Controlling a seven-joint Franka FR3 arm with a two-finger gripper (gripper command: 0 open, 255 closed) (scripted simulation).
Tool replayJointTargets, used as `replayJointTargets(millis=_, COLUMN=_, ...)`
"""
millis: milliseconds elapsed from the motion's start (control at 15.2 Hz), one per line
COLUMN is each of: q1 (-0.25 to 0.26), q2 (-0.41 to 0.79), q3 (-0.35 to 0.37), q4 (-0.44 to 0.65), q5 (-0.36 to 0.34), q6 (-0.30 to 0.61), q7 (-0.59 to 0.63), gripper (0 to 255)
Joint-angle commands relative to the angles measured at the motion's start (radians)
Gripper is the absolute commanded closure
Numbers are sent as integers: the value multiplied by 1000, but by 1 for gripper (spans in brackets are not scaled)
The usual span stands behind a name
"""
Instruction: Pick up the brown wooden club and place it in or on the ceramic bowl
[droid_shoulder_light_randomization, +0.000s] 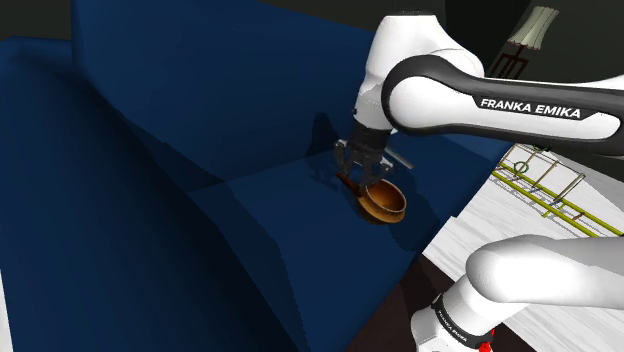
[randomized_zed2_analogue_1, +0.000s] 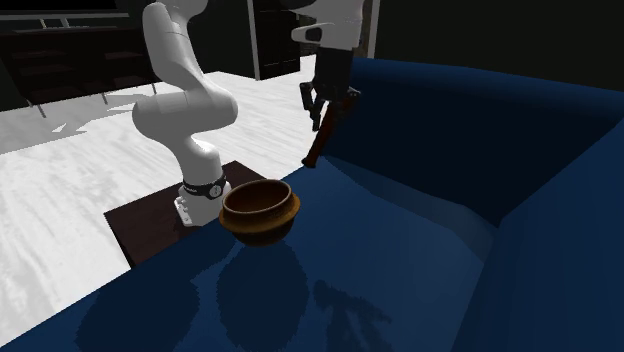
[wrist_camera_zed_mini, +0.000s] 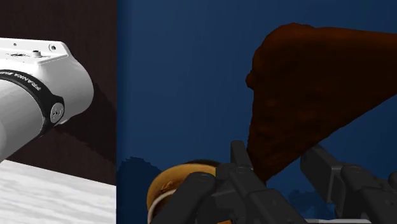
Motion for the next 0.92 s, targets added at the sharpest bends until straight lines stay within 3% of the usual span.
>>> replayJointTargets(millis=0, q1=-1, q2=-4, q3=-10, q4=25, q5=-6, q6=-29, q7=-2, gripper=255)
replayJointTargets(millis=462, q1=-9, q2=-1, q3=-35, q4=110, q5=-24, q6=-113, q7=-7, gripper=255)
replayJointTargets(millis=858, q1=-35, q2=-44, q3=-172, q4=31, q5=-88, q6=-90, q7=-157, gripper=255)
